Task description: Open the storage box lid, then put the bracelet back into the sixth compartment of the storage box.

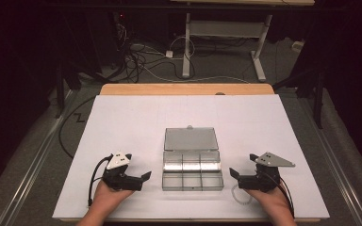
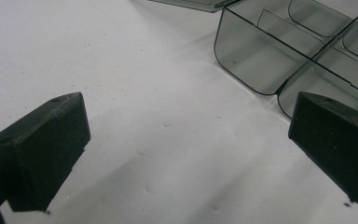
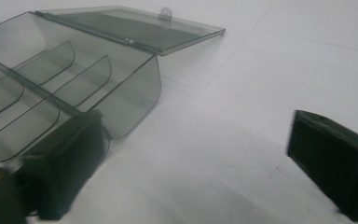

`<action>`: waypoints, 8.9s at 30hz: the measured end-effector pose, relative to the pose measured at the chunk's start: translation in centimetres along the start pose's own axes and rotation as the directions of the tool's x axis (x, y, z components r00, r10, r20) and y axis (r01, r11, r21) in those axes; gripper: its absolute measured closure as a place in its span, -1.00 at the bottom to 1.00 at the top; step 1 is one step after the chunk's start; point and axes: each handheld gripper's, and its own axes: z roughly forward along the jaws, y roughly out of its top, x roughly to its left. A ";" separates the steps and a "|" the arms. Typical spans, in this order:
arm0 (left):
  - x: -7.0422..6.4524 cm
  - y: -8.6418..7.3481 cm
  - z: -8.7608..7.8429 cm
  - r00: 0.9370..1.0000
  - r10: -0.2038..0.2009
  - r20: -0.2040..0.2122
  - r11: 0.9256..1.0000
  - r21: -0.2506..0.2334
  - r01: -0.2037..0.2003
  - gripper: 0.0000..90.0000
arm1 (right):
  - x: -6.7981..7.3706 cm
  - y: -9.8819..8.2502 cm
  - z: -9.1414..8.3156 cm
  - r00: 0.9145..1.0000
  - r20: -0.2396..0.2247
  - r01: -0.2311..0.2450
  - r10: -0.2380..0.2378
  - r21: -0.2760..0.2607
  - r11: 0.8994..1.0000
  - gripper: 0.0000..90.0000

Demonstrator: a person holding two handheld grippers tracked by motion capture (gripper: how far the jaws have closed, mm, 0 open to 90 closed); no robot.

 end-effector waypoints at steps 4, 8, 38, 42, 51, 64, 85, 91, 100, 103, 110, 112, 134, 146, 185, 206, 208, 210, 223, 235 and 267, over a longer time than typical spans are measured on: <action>0.2 0.1 0.0 1.000 -0.014 -0.005 1.000 -0.003 0.014 -1.00 | -0.1 0.1 -0.3 1.000 0.019 0.000 0.000 -0.011 1.000 -0.99; 0.4 0.1 0.2 1.000 -0.025 0.005 1.000 0.015 0.025 -1.00 | -0.1 0.0 -0.6 0.999 0.034 0.003 -0.003 -0.007 1.000 -0.99; 0.0 -0.2 0.3 1.000 0.003 0.010 1.000 0.011 -0.003 -1.00 | -0.1 -3.4 -4.3 1.000 -0.018 0.020 -0.018 0.106 0.994 0.30; 0.1 -0.2 0.3 1.000 -0.001 0.012 1.000 0.010 0.001 -1.00 | 0.1 -3.7 -3.9 0.999 -0.045 0.021 -0.015 0.141 0.990 0.53; 0.0 -0.2 0.3 1.000 0.000 0.014 1.000 0.010 0.000 -1.00 | 0.6 -3.8 -3.4 0.997 -0.049 0.066 -0.059 0.166 0.984 0.73; 0.1 -0.2 0.4 1.000 0.004 0.018 1.000 0.023 -0.004 -1.00 | 1.0 -3.8 -3.0 0.989 -0.054 0.145 -0.137 0.173 0.974 0.82; 0.1 -0.2 0.4 1.000 0.004 0.026 1.000 0.024 -0.005 -1.00 | 0.2 -3.5 -2.9 0.992 -0.091 0.097 -0.082 0.172 0.980 0.94; 0.1 -0.2 0.4 1.000 0.006 0.026 1.000 0.024 -0.006 -1.00 | 0.0 -3.2 -3.4 0.994 -0.094 0.075 -0.061 0.146 0.986 0.94; 0.1 -0.2 0.4 1.000 0.007 0.024 1.000 0.026 -0.007 -1.00 | -0.1 -2.6 -4.2 0.995 -0.094 0.038 -0.029 0.089 0.995 0.94; 0.1 -0.2 0.4 1.000 0.007 0.024 1.000 0.026 -0.008 -1.00 | 0.1 -2.3 -4.4 0.995 -0.098 0.029 -0.022 0.071 0.997 0.94; 0.1 -0.2 0.5 1.000 0.008 0.025 1.000 0.027 -0.009 -1.00 | 0.5 -1.6 -4.8 0.994 -0.103 0.029 -0.025 0.043 0.999 0.94; 0.1 -0.2 0.5 1.000 0.007 0.025 1.000 0.027 -0.008 -1.00 | 0.5 -1.5 -4.9 0.994 -0.104 0.029 -0.026 0.032 0.999 0.94; 0.1 -0.2 0.5 1.000 0.009 0.025 1.000 0.027 -0.010 -1.00 | 1.2 -0.3 -5.1 0.995 -0.101 0.025 -0.026 -0.019 1.000 0.94; 0.1 -0.1 0.5 1.000 0.011 0.025 1.000 0.029 -0.012 -1.00 | 1.4 0.3 -5.4 0.995 -0.100 0.020 -0.024 -0.044 0.999 0.94; 0.1 -0.2 0.4 1.000 0.008 0.027 1.000 0.025 -0.009 -1.00 | 4.5 4.5 -5.3 0.986 -0.137 0.083 -0.098 -0.107 0.991 0.94; 0.1 -0.2 0.4 1.000 0.009 0.030 1.000 0.024 -0.009 -1.00 | 6.4 4.7 -2.9 0.972 -0.199 0.108 -0.124 -0.092 0.990 0.94; 0.1 -0.2 0.4 1.000 0.009 0.030 1.000 0.024 -0.010 -1.00 | 6.5 4.6 -2.6 0.972 -0.202 0.108 -0.123 -0.082 0.991 0.94; 0.1 -0.2 0.4 1.000 0.009 0.030 1.000 0.024 -0.010 -1.00 | 6.7 4.4 -2.3 0.971 -0.206 0.109 -0.122 -0.076 0.991 0.94; 0.1 -0.2 0.4 0.999 0.011 0.031 1.000 0.024 -0.012 -1.00 | 7.6 3.6 -1.0 0.964 -0.234 0.118 -0.123 -0.034 0.992 0.94; 0.1 -0.2 0.4 0.999 0.012 0.032 1.000 0.024 -0.012 -1.00 | 7.6 2.7 -0.3 0.964 -0.237 0.124 -0.120 0.002 0.992 0.94; 0.1 -0.2 0.4 0.999 0.015 0.036 1.000 0.026 -0.016 -1.00 | 6.8 1.6 1.2 0.974 -0.200 0.126 -0.108 0.082 0.989 0.91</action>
